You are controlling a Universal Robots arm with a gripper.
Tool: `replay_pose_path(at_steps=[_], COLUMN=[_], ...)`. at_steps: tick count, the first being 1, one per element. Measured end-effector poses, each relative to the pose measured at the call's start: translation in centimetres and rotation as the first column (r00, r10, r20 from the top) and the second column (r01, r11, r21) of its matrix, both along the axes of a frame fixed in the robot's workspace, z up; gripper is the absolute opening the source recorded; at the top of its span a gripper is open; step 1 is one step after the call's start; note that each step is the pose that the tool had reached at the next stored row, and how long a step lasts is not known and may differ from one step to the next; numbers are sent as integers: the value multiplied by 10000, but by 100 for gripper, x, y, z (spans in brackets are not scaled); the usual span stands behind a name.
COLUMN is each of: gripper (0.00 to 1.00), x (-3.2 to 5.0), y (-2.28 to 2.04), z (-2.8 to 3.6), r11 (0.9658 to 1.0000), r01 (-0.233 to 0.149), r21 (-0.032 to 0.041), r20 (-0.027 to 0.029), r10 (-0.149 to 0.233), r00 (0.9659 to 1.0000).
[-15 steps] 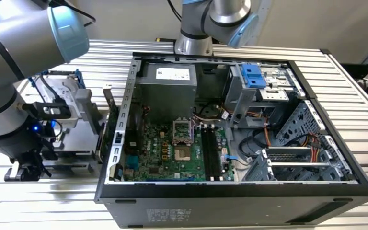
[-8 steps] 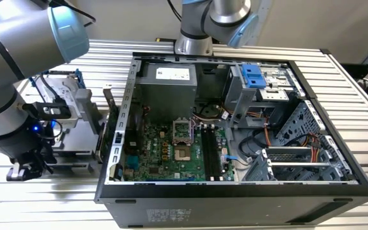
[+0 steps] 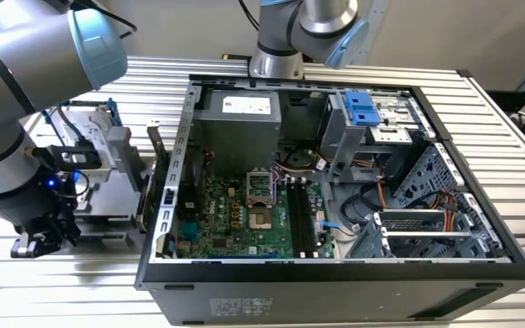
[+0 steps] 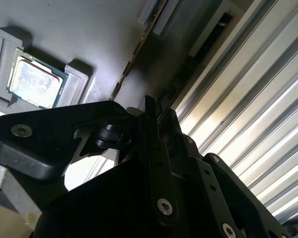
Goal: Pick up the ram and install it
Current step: 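Pick up the ram and move it above insertion slot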
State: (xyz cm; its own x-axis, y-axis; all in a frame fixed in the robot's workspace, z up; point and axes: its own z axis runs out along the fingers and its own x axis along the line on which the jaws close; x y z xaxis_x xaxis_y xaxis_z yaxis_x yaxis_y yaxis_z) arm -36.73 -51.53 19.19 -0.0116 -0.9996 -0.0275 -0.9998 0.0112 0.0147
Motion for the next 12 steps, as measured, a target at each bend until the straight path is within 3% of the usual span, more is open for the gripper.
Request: replay_pose_path(at_steps=[12], gripper=[100], x=[0], y=[6], z=[0], r11=[10000], r01=[-20], r21=[0], r20=[0], r10=[20], r00=[10000])
